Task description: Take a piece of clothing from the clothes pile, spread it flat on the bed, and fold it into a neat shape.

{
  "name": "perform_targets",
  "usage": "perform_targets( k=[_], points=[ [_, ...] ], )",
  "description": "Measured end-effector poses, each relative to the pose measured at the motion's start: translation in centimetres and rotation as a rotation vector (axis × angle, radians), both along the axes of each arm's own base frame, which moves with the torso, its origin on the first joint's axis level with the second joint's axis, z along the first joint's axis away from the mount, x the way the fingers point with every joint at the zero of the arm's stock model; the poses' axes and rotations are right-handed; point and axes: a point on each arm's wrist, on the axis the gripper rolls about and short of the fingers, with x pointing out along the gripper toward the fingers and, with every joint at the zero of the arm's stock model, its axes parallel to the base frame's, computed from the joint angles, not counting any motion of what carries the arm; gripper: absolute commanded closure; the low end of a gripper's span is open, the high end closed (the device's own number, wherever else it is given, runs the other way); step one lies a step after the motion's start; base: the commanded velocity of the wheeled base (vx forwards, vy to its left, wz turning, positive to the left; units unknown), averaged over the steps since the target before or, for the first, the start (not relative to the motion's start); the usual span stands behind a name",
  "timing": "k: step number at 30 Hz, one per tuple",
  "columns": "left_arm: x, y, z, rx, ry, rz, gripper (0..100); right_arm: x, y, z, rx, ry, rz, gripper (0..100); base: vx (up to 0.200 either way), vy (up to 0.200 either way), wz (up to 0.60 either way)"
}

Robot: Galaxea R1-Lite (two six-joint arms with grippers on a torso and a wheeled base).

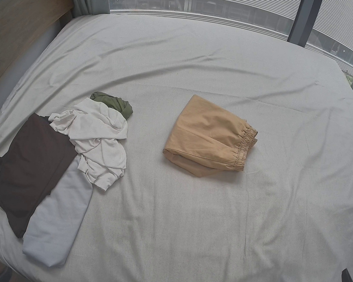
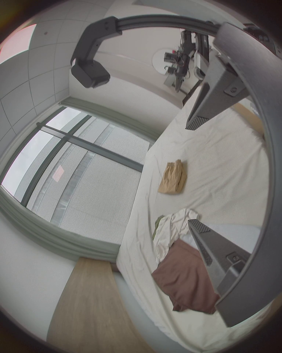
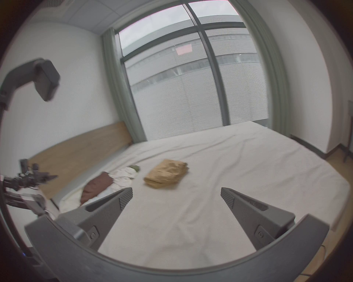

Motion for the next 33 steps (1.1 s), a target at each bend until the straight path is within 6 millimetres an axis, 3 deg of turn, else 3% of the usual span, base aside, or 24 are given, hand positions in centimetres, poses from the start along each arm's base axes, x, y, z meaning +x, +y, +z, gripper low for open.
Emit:
perform_targets(
  k=[7, 16, 21, 33],
  points=[
    [0.0, 0.2, -1.1, 0.122, 0.045, 0.222, 0, -0.1, -0.3, -0.7, -0.103, 0.052, -0.187, 0, 0.000, 0.000, 0.00],
    [-0.1, 0.3, -2.3, 0.192, 0.122, 0.418, 0, -0.6, -0.1, -0.9, -0.136, 0.002, -0.185, 0, 0.000, 0.000, 0.00],
    [-0.4, 0.2, -2.3, 0.191, 0.096, 0.459, 0, -0.7, 0.1, -1.0, -0.118, -0.006, -0.096, 0, 0.000, 0.000, 0.00],
    [-0.5, 0.2, -2.4, 0.184, 0.079, 0.464, 0, -0.7, 0.1, -1.5, -0.134, 0.043, -0.115, 0, 0.000, 0.000, 0.00]
  ],
)
